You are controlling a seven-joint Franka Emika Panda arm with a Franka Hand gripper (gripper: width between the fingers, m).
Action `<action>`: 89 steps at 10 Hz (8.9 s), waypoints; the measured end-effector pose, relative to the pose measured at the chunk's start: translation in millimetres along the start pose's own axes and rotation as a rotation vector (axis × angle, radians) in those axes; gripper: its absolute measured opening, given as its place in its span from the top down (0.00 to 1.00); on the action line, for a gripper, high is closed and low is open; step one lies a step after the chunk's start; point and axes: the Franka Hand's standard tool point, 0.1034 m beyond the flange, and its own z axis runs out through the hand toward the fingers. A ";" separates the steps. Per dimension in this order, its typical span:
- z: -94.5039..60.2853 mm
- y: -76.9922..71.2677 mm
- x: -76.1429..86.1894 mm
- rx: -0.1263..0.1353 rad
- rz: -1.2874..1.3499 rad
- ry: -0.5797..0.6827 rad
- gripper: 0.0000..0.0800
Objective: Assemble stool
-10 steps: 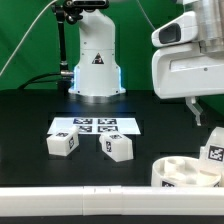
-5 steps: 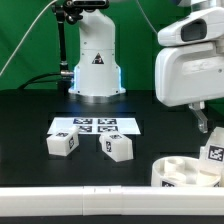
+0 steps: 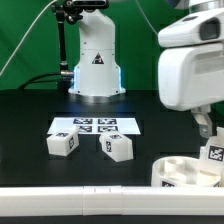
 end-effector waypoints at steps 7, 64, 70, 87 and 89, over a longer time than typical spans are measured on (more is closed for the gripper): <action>9.8 12.4 -13.6 -0.028 -0.371 -0.046 0.19; -15.4 -15.3 -6.3 0.103 1.619 -0.113 0.19; -14.7 -11.5 -5.6 0.054 1.016 -0.093 0.19; -0.9 -0.3 -18.9 -0.009 -0.336 -0.120 0.19; 8.0 -0.4 -24.2 -0.003 -0.333 -0.132 0.19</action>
Offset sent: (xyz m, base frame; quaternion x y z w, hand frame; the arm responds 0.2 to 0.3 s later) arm -0.0029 0.0008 -0.0030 -0.0182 -0.0090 -0.2131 0.9768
